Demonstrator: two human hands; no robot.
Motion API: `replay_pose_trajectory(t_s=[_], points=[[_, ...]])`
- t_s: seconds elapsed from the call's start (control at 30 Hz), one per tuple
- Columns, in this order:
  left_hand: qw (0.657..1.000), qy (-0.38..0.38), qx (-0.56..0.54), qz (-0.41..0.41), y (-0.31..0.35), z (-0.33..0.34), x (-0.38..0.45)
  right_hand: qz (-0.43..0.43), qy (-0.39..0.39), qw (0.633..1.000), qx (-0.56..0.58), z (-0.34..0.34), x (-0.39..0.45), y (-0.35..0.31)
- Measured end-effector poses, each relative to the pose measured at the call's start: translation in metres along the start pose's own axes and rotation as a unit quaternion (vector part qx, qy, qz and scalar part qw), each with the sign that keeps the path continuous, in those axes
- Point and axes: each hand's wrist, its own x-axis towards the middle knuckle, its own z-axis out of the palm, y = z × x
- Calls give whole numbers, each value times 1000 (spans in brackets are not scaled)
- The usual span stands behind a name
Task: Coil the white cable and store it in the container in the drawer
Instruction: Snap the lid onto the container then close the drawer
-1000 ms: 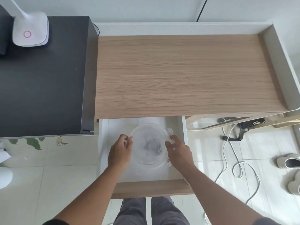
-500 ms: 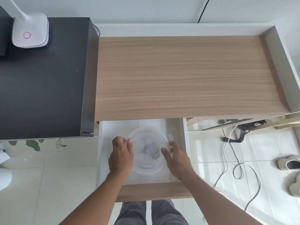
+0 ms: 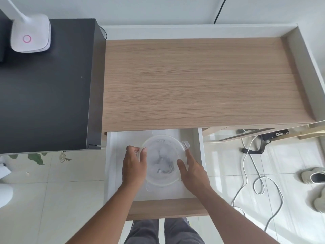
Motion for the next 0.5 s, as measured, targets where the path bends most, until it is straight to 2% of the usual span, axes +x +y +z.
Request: replay_pose_trajectory(t_s=[0.33,0.5], points=[[992,-50,-106,-43,-8,-10,-1,37,-52,994,93,-5,6,2],[994,-61,-81,-31,-7,-14,7,85,-56,994,46,-7,7,2]])
